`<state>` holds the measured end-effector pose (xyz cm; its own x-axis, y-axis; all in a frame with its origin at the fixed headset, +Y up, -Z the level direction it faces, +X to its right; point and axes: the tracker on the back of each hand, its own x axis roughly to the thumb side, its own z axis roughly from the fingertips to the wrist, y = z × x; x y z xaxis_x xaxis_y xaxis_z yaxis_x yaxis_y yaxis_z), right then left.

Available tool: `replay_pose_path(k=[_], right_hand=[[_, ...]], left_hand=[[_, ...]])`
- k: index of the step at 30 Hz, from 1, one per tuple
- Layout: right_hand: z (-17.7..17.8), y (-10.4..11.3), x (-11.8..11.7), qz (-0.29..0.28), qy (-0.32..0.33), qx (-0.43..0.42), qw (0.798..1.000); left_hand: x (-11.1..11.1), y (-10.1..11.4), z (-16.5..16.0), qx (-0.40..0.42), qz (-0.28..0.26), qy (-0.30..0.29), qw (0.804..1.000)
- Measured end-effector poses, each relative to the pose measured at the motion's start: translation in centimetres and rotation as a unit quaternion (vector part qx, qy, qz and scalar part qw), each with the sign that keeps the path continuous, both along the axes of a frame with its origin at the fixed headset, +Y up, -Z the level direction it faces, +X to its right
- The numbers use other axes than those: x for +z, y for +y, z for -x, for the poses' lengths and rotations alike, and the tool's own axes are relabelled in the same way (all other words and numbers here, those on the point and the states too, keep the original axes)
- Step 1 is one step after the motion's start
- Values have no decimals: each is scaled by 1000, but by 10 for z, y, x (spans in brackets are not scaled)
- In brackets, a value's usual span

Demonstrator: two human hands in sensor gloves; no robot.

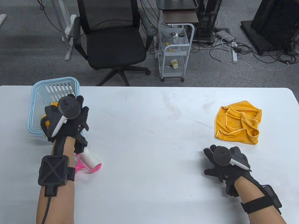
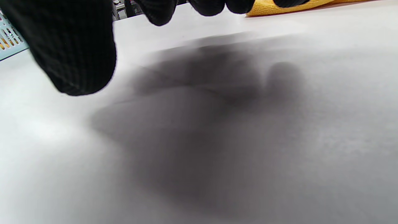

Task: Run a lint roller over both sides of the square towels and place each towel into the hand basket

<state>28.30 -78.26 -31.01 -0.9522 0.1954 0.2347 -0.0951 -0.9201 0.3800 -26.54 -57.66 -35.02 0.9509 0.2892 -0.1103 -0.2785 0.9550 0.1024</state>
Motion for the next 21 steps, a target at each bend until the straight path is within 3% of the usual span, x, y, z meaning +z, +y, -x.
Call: replay_pose_path(k=[4, 9, 12, 16, 21], right_hand=[[0, -1, 0, -1, -2, 2, 1000], [0, -2, 1, -8, -7, 5, 1000], [-1, 1, -1, -16, -15, 3, 1000], [-10, 14, -10, -34, -47, -13, 998], [-39, 50, -38, -61, -121, -20, 991]], left_hand=[[23, -4, -55, -13, -22, -64, 998], [60, -54, -120, 9, -3, -127, 992], [73, -91, -139, 12, 25, -141, 990], [77, -125, -147, 7, 59, -149, 987], [76, -134, -149, 1, 67, -151, 986]])
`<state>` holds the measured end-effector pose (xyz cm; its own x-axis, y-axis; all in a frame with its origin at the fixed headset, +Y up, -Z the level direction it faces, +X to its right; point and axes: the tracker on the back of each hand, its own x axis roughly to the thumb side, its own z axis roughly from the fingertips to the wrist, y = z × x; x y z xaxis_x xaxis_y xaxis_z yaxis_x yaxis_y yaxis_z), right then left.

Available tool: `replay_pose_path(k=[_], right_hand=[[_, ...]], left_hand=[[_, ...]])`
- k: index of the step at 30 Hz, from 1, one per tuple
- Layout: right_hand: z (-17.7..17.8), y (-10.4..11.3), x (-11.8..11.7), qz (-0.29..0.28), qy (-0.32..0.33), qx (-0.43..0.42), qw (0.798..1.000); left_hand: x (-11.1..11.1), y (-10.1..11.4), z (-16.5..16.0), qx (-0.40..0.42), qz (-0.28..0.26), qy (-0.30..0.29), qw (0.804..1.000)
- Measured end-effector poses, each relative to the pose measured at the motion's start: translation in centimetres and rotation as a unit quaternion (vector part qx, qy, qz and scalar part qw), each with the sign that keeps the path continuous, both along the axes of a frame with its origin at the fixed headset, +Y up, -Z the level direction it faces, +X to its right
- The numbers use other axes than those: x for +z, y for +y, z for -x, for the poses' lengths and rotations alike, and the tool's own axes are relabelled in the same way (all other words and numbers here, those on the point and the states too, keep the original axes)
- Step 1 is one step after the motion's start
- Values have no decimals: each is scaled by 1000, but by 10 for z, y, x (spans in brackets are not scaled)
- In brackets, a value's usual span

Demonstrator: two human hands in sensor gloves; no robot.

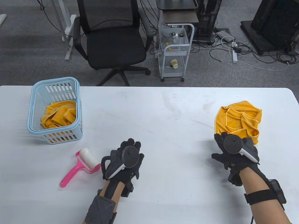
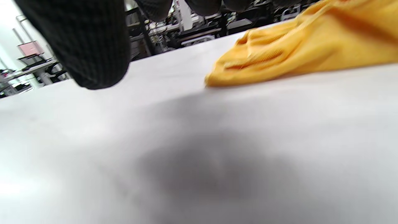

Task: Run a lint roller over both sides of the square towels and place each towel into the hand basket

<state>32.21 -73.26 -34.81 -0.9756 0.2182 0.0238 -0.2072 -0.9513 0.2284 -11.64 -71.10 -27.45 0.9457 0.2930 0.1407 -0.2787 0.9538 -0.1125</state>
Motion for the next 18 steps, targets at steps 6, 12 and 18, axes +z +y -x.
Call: replay_pose_path(k=[6, 12, 18], right_hand=[[-39, 11, -45, 24, -111, 29, 993], [-58, -13, -75, 58, -178, 142, 972], [-64, -41, -86, 63, -208, 208, 954]], left_hand=[[3, 3, -3, 6, -11, -2, 1000], [5, 1, -5, 2, -11, -7, 1000], [5, 0, -8, 0, -3, -15, 1000]])
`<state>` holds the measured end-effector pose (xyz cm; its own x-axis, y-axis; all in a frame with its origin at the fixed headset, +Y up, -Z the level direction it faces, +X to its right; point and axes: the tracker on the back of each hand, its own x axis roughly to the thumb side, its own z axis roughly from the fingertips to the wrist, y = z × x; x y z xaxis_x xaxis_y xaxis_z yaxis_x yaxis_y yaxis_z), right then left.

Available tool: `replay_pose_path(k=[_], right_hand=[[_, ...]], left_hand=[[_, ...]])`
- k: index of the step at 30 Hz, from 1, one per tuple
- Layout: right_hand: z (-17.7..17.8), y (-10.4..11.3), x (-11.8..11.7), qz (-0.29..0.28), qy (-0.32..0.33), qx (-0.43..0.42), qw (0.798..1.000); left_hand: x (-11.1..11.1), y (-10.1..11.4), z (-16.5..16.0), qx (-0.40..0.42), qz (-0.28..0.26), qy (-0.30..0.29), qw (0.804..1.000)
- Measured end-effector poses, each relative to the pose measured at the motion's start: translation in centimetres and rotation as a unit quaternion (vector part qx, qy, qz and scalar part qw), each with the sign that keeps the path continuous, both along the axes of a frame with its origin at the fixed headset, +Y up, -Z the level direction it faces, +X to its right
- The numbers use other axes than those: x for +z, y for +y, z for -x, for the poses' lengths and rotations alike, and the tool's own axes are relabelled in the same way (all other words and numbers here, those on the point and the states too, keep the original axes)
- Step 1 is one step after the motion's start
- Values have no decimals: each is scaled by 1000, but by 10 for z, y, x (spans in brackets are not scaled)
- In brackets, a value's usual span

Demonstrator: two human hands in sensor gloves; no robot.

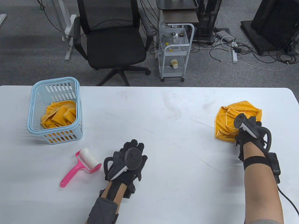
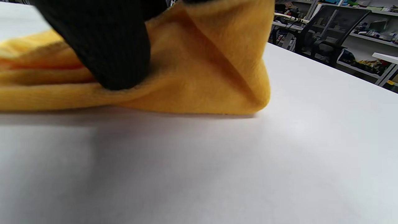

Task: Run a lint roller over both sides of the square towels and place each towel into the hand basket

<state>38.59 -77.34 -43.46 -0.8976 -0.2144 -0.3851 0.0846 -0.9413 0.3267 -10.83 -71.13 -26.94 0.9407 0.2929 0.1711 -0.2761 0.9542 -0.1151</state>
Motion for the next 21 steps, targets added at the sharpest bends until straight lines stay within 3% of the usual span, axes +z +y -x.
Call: replay_pose_path(k=[5, 8, 10, 15, 21], right_hand=[[8, 2, 0, -23, 13, 11, 1000], [28, 23, 2, -56, 64, -45, 995], [55, 48, 9, -82, 118, -102, 984], [135, 92, 50, -112, 265, -202, 936], [226, 100, 115, -97, 410, -251, 872]], left_hand=[[0, -1, -2, -3, 3, -6, 1000], [0, 1, -4, -2, -2, -11, 1000], [1, 2, -7, 1, -4, -17, 1000], [4, 2, -14, 17, -4, -44, 999], [7, 3, -20, 74, 11, -85, 994]])
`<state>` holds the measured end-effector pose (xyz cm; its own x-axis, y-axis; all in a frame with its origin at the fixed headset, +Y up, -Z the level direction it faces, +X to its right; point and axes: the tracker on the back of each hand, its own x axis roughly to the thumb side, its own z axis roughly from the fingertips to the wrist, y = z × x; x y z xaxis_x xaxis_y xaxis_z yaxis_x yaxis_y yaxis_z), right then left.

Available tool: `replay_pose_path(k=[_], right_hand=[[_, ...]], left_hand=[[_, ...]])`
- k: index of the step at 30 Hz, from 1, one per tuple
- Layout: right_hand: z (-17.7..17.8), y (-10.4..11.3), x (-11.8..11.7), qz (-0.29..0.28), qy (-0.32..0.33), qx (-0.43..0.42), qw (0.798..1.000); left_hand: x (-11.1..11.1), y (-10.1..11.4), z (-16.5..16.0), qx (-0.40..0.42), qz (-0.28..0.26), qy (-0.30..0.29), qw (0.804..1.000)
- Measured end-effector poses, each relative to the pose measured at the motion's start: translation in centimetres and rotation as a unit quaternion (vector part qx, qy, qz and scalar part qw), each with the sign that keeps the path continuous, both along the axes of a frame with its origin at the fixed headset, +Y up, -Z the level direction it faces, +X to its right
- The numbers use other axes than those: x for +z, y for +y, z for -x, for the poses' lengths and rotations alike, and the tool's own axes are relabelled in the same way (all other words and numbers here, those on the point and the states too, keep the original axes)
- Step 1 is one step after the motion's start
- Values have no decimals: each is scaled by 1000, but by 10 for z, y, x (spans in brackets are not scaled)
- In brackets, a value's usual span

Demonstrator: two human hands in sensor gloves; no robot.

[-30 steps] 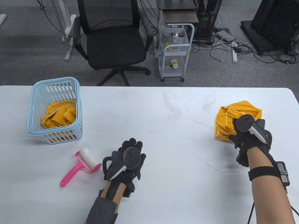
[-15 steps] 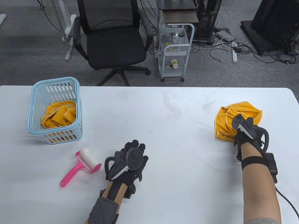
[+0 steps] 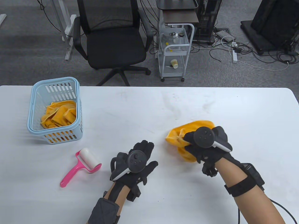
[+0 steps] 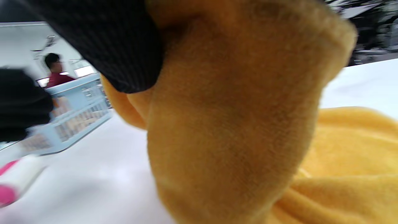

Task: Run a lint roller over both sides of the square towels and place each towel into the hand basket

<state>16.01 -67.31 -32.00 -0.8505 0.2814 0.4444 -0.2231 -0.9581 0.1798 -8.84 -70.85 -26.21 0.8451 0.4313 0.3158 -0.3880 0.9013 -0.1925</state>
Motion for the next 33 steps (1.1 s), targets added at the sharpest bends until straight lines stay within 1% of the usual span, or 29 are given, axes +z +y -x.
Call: replay_pose_path(k=[1, 5, 7, 9, 13, 17, 19, 21, 23, 25, 27, 29, 30, 31, 33], right_hand=[[12, -1, 10, -3, 18, -5, 1000], [42, -9, 38, -21, 56, -21, 998], [48, -14, 46, -26, 61, -17, 998], [50, -19, 51, -24, 62, -25, 997], [47, -29, 54, -18, 59, -22, 998], [38, -43, 52, -7, 50, -9, 999], [35, -46, 51, 8, 57, -22, 998], [32, -48, 51, 35, 77, -67, 994], [30, -48, 52, 24, 76, -87, 993], [30, -47, 53, 14, 79, -83, 993], [28, -42, 54, -23, 74, -79, 994], [26, -39, 54, -35, 76, -102, 991], [24, -38, 53, -19, 79, -135, 988], [23, -39, 51, 16, 85, -169, 982], [24, -43, 46, 100, 116, -195, 969]], left_hand=[[0, -1, -1, 11, 7, -9, 1000], [-2, -8, -2, 39, 47, -34, 998], [-4, -13, -2, 67, 75, -43, 994], [-5, -17, -4, 65, 86, -50, 993], [-4, -19, -5, 55, 83, -62, 993], [0, -13, -5, 55, 51, -62, 995], [2, -10, -6, 36, 38, -72, 996], [3, -9, -6, 29, 21, -63, 997], [3, -8, -5, 29, 22, -64, 997], [2, -9, -5, 42, 31, -69, 996], [1, -8, -3, 40, 26, -62, 997], [2, -7, -2, 36, 19, -60, 997], [2, -6, -2, 28, 10, -57, 998], [3, -4, -2, 20, 3, -59, 998], [5, 0, -1, 23, -10, -54, 998]])
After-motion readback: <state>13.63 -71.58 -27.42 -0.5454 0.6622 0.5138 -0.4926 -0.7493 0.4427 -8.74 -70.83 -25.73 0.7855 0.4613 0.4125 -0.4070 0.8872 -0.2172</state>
